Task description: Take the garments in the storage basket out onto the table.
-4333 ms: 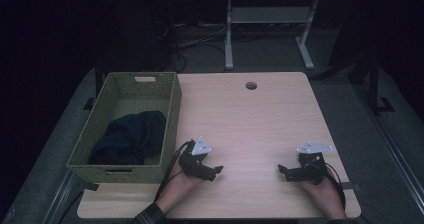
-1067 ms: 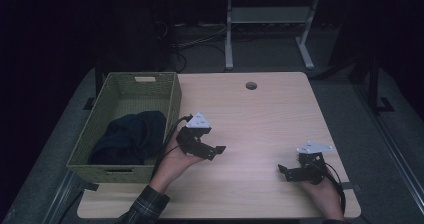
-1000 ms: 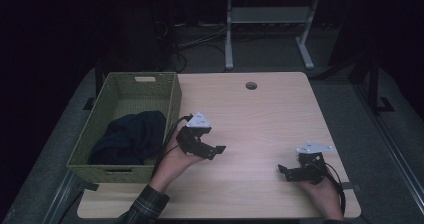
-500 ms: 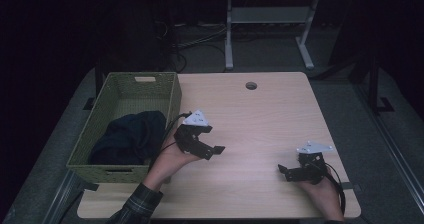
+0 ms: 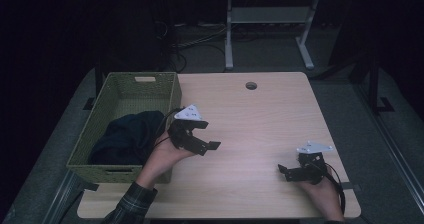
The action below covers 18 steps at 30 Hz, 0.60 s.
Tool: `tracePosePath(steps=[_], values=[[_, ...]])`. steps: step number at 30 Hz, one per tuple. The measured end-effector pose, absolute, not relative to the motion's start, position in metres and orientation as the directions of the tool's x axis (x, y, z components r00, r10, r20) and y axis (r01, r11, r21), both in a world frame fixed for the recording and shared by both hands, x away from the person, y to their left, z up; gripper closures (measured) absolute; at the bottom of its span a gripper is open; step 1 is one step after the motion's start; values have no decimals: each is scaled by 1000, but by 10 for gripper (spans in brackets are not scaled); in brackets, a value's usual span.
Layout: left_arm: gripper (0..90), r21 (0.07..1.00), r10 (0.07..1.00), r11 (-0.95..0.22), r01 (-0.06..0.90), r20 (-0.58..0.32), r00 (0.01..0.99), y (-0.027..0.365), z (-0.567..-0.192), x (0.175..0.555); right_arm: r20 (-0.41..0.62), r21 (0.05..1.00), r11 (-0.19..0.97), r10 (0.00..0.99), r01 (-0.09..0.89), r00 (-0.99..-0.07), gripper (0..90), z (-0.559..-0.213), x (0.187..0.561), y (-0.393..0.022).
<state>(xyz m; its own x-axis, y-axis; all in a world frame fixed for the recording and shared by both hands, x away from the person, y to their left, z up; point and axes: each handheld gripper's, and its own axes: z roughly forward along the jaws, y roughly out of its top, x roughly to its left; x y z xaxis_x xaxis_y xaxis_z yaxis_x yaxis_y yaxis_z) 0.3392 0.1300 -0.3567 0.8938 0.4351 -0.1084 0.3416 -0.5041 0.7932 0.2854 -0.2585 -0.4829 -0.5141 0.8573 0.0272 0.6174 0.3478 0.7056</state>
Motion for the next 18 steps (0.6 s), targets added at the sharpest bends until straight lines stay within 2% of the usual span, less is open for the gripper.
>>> tracePosePath(steps=[6,18], values=[[143,792,441,-494,359,-128,889,136,-352,341,27,705,348,857,618,-514,31,-483,285,-259],[143,791,454,-506,343,-94,886,152,-338,340,27,705,348,857,618,-514,30,-483,285,-258]])
